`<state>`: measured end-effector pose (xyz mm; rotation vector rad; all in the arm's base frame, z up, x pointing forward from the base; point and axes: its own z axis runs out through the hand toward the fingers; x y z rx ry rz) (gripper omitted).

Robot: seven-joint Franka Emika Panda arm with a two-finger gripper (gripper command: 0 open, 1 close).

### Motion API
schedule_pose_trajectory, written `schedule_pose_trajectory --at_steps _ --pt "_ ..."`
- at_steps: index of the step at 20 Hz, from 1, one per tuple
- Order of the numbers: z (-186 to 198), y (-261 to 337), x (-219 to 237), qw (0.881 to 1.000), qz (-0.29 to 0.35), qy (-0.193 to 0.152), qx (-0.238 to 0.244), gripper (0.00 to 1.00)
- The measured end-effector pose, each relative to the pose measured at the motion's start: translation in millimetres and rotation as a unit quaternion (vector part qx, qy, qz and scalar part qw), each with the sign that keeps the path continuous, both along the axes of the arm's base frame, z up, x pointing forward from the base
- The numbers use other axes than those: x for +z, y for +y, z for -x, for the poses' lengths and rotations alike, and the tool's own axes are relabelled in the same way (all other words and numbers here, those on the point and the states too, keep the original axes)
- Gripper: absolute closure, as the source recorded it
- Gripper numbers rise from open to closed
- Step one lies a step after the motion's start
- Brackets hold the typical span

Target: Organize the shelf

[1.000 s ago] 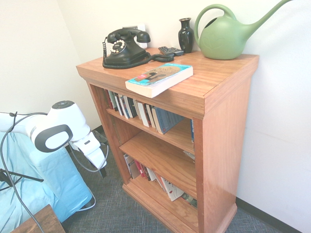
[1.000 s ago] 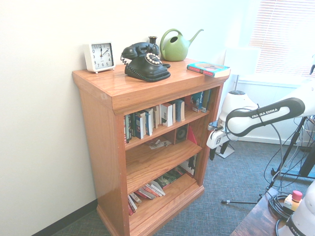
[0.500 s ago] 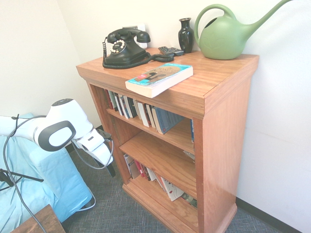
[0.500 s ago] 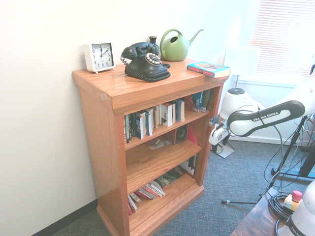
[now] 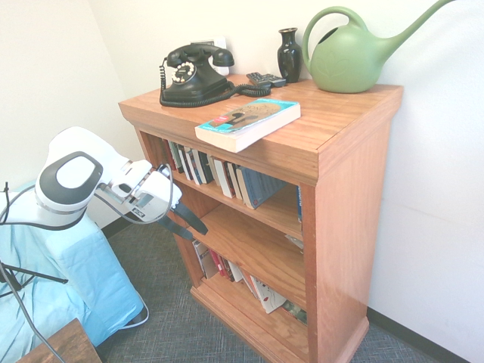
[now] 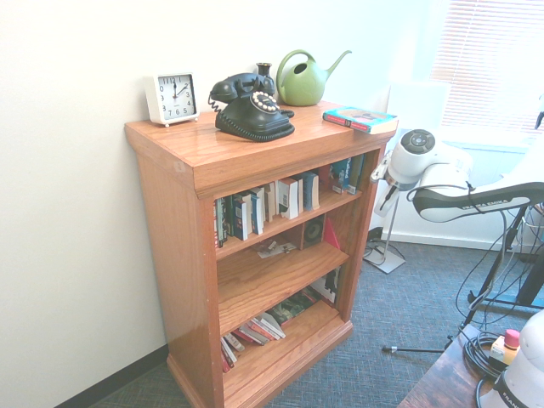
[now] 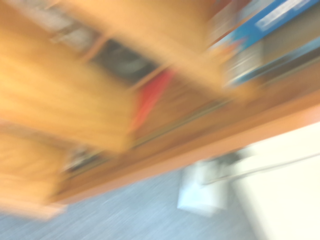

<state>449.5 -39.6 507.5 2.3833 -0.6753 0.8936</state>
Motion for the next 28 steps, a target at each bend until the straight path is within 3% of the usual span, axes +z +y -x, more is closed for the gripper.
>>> schedule_pose_trajectory --at_steps 5,13,21,28 --pt "-6 7 35 0.992 0.108 -0.059 0.028 0.00" --pt "-15 9 57 0.971 0.220 -0.089 0.040 0.00" --pt "-40 8 73 0.955 0.277 -0.102 0.025 0.00" --pt "-59 19 76 0.950 0.292 -0.106 0.041 0.00"
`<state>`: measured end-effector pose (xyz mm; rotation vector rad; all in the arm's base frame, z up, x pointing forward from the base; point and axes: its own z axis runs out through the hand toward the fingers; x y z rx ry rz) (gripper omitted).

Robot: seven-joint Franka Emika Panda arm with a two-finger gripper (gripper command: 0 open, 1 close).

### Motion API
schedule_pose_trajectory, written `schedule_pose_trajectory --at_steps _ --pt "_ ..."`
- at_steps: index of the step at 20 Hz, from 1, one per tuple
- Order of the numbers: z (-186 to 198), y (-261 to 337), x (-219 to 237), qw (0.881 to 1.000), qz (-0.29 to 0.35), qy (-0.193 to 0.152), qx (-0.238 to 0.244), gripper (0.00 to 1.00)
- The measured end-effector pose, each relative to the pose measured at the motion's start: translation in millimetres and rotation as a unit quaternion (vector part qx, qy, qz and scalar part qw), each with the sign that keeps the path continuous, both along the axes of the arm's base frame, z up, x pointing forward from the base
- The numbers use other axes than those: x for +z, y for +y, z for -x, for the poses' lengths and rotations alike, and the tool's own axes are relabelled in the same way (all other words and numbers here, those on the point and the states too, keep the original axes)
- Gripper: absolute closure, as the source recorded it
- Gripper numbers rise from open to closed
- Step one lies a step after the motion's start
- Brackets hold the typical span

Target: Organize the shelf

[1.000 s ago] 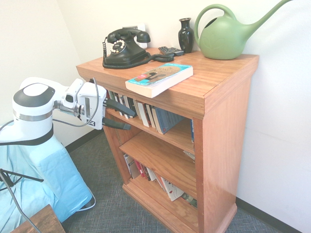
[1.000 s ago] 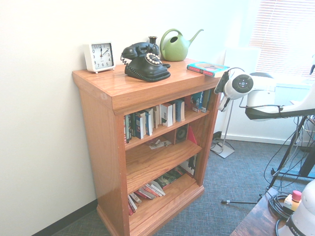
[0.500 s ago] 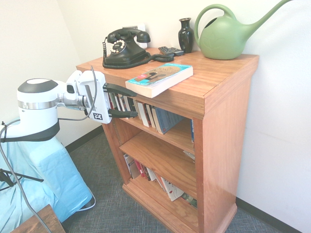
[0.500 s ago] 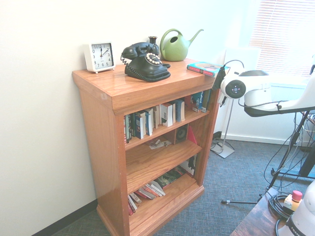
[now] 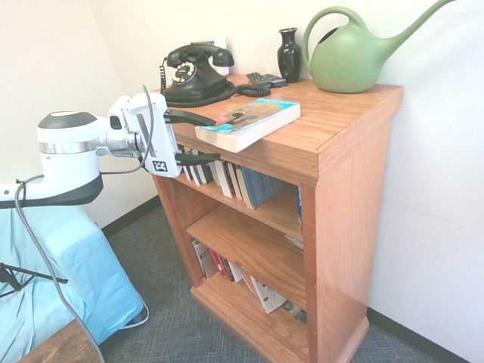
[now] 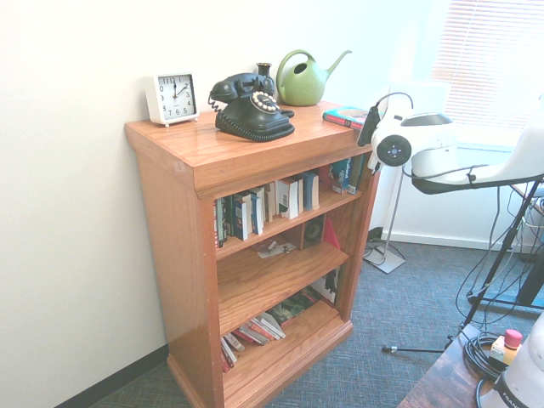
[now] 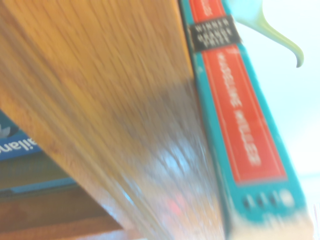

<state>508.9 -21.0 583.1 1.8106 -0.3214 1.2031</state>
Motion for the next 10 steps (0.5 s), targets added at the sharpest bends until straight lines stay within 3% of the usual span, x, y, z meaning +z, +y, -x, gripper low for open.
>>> schedule_pose_trajectory --at_steps 6,7,10 --pt "-37 -9 -2 1.000 0.000 0.002 0.000 0.00" --pt "-43 -10 -2 1.000 -0.001 0.001 -0.001 1.00" --pt "-49 -14 -2 1.000 0.001 0.002 -0.006 1.00"
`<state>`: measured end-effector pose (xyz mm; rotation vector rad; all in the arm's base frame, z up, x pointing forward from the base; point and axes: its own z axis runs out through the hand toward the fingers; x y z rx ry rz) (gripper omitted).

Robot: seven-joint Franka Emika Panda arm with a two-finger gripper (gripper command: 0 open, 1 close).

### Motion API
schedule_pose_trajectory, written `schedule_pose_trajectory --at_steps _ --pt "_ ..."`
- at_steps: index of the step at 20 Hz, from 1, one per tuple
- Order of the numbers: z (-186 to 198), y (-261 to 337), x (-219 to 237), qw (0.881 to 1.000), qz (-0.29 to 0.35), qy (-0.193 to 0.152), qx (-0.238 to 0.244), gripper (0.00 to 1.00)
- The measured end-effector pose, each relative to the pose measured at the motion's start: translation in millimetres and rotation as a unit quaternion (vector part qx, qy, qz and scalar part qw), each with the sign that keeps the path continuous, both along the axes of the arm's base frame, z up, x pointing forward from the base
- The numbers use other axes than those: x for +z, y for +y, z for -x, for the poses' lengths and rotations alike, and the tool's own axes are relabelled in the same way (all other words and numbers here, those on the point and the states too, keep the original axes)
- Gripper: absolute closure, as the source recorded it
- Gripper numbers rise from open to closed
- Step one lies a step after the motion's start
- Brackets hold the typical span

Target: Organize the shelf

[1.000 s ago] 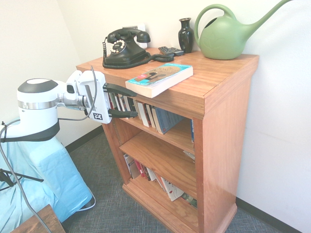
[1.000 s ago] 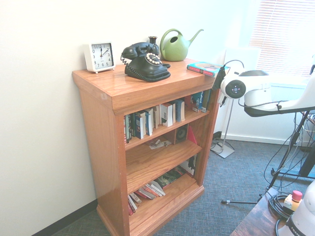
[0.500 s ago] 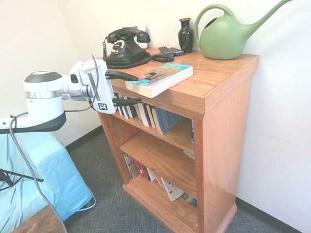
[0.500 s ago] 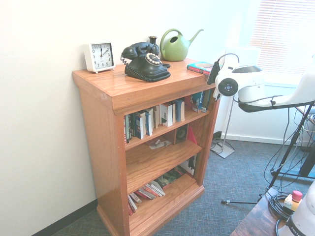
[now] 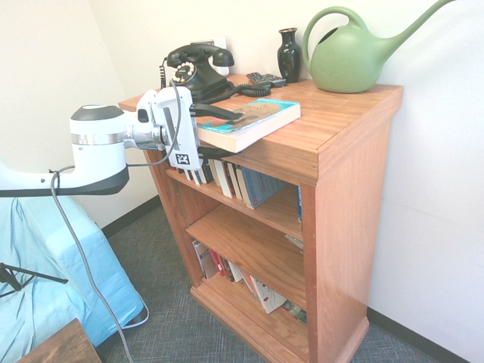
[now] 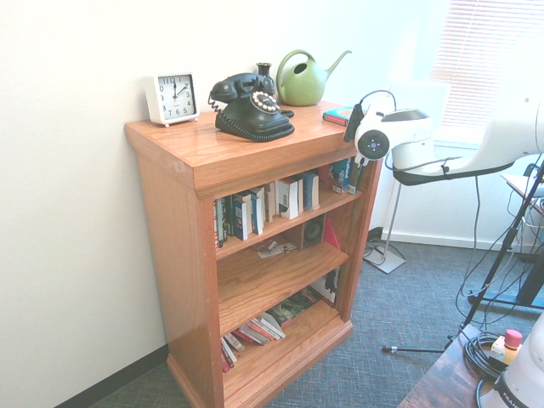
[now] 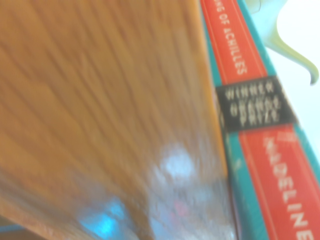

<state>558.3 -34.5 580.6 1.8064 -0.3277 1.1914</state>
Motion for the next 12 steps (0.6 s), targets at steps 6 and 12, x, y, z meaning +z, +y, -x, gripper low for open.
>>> schedule_pose_trajectory --at_steps 6,12 --pt "-0.4 -1.6 3.2 1.000 0.001 -0.002 -0.001 1.00" --pt "-1.4 -2.0 8.9 1.000 0.002 -0.004 -0.002 1.00"
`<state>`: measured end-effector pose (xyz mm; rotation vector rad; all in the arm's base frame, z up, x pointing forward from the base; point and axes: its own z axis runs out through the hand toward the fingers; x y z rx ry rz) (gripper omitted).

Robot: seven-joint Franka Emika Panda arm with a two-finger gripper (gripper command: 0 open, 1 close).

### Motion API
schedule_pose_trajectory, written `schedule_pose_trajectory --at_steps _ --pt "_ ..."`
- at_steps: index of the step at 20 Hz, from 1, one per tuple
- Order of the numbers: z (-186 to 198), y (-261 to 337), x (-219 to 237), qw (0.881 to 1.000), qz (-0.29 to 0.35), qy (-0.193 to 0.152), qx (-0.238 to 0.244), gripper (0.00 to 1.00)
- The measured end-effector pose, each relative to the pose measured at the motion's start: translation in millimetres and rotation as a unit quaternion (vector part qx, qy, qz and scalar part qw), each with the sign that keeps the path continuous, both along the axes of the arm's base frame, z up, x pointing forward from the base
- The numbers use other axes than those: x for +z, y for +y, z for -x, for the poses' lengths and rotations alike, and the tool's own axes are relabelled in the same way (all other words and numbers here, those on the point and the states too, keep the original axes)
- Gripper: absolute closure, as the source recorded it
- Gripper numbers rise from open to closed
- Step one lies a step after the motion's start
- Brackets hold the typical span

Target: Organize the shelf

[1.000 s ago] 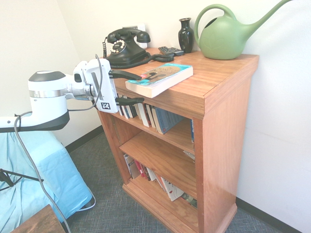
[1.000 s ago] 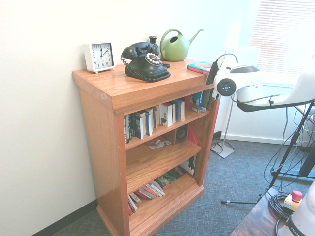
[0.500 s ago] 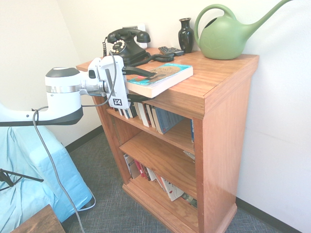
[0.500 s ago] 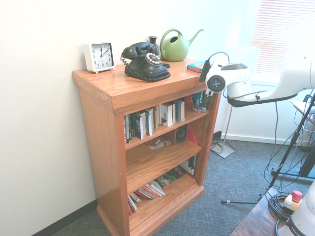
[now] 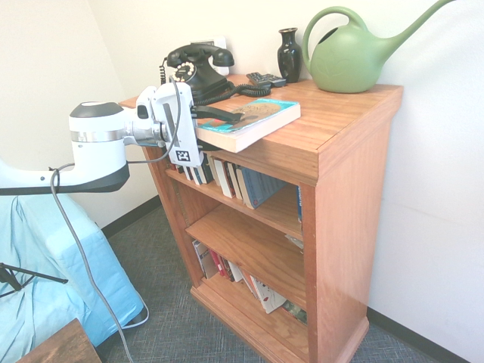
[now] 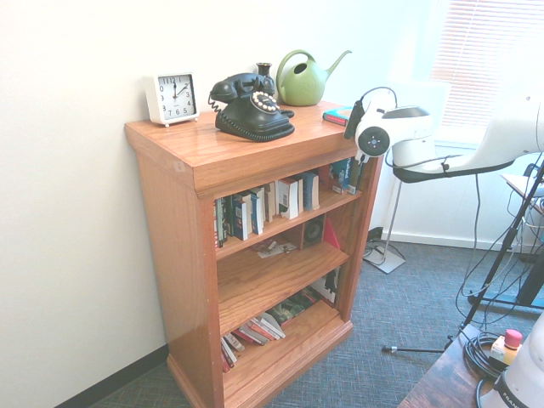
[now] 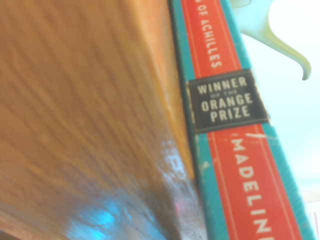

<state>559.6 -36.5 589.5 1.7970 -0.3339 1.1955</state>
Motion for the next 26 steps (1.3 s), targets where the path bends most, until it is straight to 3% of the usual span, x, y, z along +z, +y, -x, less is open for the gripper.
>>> schedule_pose_trajectory --at_steps 17,22,26 --pt "-12 1 9 1.000 -0.003 -0.005 -0.001 1.00" --pt "-7 11 27 0.998 -0.054 -0.024 -0.006 1.00" --pt "20 8 50 0.994 -0.095 -0.043 -0.017 1.00"
